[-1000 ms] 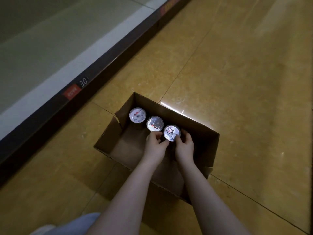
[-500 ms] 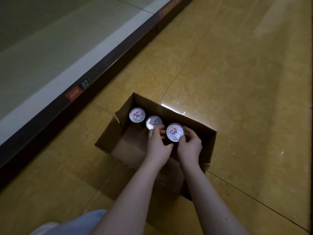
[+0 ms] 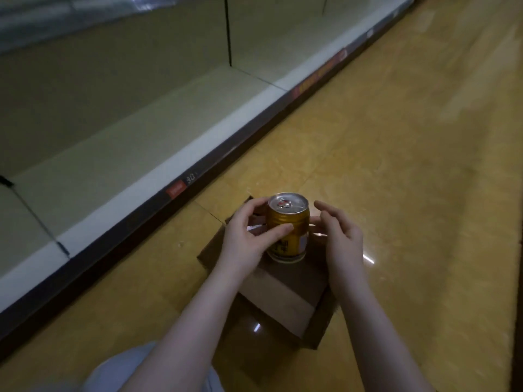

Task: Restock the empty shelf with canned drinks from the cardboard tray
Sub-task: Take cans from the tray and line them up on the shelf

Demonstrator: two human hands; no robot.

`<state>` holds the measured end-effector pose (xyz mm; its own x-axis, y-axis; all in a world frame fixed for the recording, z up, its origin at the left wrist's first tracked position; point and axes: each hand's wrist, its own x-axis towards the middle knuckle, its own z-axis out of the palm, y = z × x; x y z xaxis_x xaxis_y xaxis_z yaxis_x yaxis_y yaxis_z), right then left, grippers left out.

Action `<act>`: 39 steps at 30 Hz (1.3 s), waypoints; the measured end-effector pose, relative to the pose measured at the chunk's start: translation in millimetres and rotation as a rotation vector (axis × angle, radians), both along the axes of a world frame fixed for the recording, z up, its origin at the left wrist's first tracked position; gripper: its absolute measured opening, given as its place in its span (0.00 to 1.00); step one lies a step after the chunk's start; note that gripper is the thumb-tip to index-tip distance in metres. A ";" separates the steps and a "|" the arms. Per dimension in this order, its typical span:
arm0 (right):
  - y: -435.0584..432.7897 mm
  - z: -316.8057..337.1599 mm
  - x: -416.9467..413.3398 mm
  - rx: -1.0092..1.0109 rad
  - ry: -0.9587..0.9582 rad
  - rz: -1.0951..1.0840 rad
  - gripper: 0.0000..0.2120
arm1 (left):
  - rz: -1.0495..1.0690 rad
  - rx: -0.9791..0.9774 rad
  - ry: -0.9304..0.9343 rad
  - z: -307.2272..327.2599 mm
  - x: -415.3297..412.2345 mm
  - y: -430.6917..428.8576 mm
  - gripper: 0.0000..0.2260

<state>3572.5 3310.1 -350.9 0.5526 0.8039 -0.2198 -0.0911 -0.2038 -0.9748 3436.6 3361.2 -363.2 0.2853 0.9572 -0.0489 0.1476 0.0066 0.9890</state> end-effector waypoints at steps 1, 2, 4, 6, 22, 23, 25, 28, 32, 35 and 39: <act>1.8 10.6 -2.5 0.026 0.011 0.045 0.12 | -0.001 0.008 -0.023 15.0 -3.4 1.3 0.19; 4.1 21.0 -5.2 0.060 0.022 0.084 0.12 | -0.002 0.006 -0.052 28.7 -5.8 2.9 0.18; 9.3 45.5 -14.3 0.135 0.056 0.164 0.13 | 0.038 0.019 -0.083 56.8 -14.9 5.6 0.18; 14.1 65.1 -25.8 0.192 0.082 0.224 0.12 | 0.094 0.065 -0.083 81.3 -23.2 7.5 0.18; 69.8 194.0 -216.4 0.469 0.014 0.744 0.22 | 0.775 0.386 0.019 228.4 -190.9 7.9 0.18; 72.2 199.5 -228.5 0.480 0.028 0.754 0.21 | 0.790 0.396 0.022 234.2 -200.5 9.6 0.18; 78.3 210.9 -252.3 0.503 0.063 0.764 0.20 | 0.814 0.404 0.053 242.9 -221.4 15.6 0.19; 90.8 222.3 -283.3 0.499 0.091 0.759 0.19 | 0.825 0.376 0.064 249.8 -251.9 27.0 0.21; 113.1 232.4 -321.1 0.523 0.058 0.811 0.19 | 0.822 0.306 0.023 257.3 -292.9 38.5 0.22; 132.2 236.0 -347.2 0.515 -0.009 0.862 0.20 | 0.796 0.279 0.005 259.3 -321.6 48.7 0.21; 156.7 234.9 -374.8 0.492 -0.142 0.921 0.23 | 0.778 0.247 -0.015 262.0 -347.1 58.9 0.23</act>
